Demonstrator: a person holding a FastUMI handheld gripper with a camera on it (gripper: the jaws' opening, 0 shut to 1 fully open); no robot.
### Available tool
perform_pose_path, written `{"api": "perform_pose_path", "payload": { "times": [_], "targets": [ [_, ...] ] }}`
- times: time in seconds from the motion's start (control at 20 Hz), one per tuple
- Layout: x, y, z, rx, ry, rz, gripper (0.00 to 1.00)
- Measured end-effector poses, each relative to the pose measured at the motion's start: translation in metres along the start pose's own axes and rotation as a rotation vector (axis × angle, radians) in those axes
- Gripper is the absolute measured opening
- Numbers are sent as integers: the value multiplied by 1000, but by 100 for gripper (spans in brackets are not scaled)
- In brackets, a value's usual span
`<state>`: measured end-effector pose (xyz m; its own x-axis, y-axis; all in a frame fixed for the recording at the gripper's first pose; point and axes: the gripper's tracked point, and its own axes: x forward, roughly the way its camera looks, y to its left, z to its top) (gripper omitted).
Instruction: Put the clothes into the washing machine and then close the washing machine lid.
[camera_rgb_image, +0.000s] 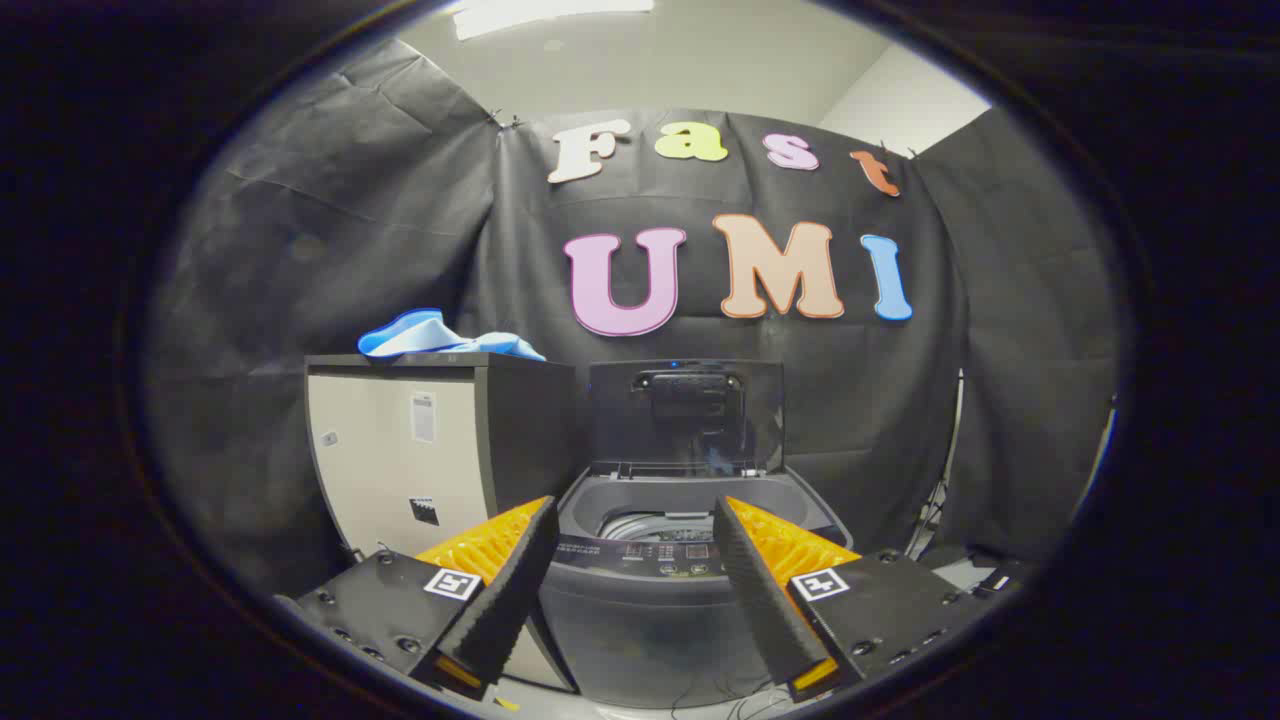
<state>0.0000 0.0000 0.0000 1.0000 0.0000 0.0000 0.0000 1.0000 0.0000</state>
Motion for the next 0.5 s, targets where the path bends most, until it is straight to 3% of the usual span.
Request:
{"api": "perform_pose_path", "payload": {
  "times": [0.5],
  "targets": [
    [-3,5,-10,9,11,5,97]
  ]
}}
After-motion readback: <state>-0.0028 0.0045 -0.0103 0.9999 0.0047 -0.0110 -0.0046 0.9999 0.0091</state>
